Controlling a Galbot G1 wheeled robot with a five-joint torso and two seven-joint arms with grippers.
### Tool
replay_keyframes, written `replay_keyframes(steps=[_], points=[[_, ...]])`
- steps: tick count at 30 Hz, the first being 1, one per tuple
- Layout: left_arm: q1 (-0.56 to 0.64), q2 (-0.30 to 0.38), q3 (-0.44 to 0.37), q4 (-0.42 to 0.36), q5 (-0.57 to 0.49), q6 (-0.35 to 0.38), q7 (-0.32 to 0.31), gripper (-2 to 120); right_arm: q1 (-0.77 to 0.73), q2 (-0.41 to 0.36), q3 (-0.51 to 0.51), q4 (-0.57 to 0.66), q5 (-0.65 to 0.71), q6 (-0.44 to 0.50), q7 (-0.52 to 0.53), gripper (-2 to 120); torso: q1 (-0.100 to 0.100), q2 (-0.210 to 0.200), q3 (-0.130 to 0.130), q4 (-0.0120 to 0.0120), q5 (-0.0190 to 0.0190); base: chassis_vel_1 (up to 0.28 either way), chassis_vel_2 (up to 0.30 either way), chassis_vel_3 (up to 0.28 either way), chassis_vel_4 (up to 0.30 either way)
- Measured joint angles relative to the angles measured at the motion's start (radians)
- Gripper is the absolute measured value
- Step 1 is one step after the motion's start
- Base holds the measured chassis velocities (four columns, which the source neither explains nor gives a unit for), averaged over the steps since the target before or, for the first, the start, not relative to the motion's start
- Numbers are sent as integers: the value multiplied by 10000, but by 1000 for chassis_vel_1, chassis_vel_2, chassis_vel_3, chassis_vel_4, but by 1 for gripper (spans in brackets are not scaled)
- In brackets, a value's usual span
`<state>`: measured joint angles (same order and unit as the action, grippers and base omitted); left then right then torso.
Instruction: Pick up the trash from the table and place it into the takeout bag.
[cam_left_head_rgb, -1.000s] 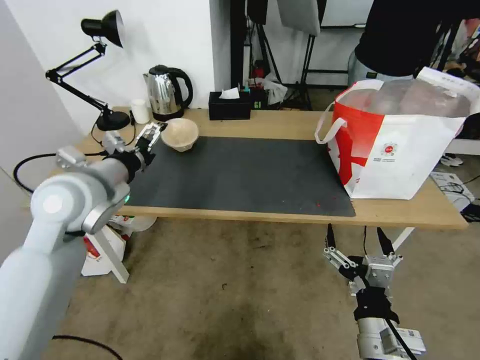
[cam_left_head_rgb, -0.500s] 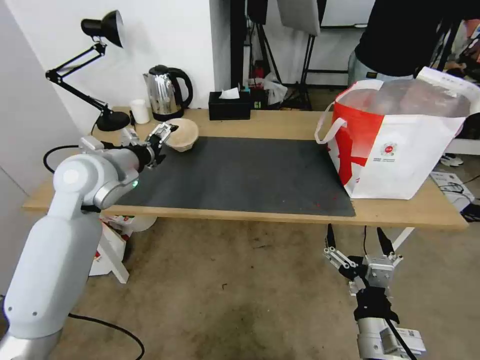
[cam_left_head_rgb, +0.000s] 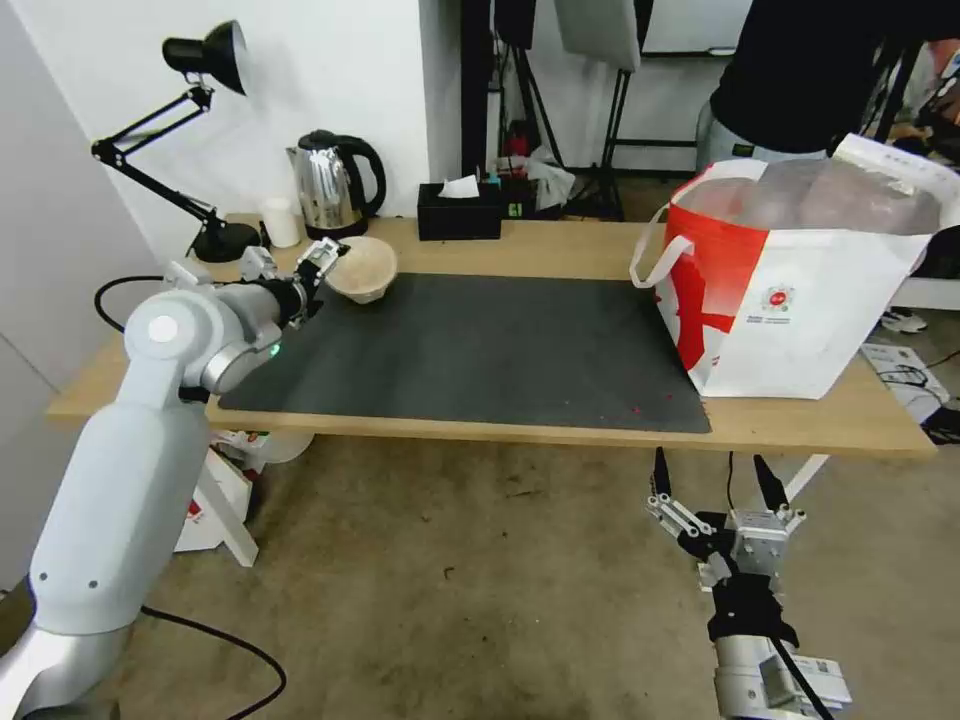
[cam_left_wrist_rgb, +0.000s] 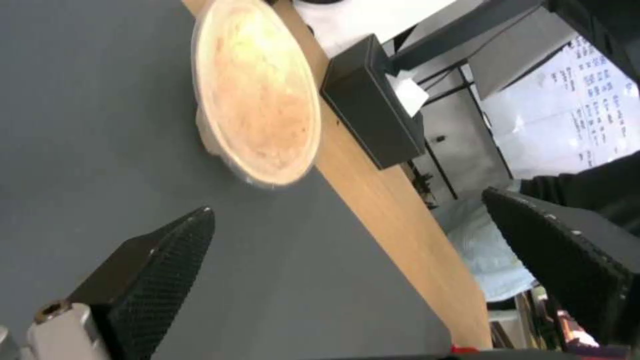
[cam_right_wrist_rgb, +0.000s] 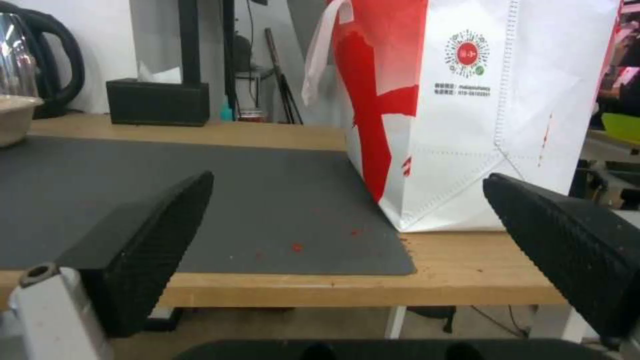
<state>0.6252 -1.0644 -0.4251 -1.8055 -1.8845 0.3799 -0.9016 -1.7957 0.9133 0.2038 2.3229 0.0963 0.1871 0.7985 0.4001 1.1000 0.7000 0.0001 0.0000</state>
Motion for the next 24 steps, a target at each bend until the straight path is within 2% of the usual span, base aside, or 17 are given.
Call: replay_keyframes(steps=[14,24], points=[[-758,56,390,1274,723,-29,202,100,0,-1,0,0,0,0,0,100,0,0,0,0,0,0,0,0,0],[-1087,82,581,1890,969,-24,358,100,0,0,0,0,1,0,0,100,0,0,0,-1,1,0,0,0,0]])
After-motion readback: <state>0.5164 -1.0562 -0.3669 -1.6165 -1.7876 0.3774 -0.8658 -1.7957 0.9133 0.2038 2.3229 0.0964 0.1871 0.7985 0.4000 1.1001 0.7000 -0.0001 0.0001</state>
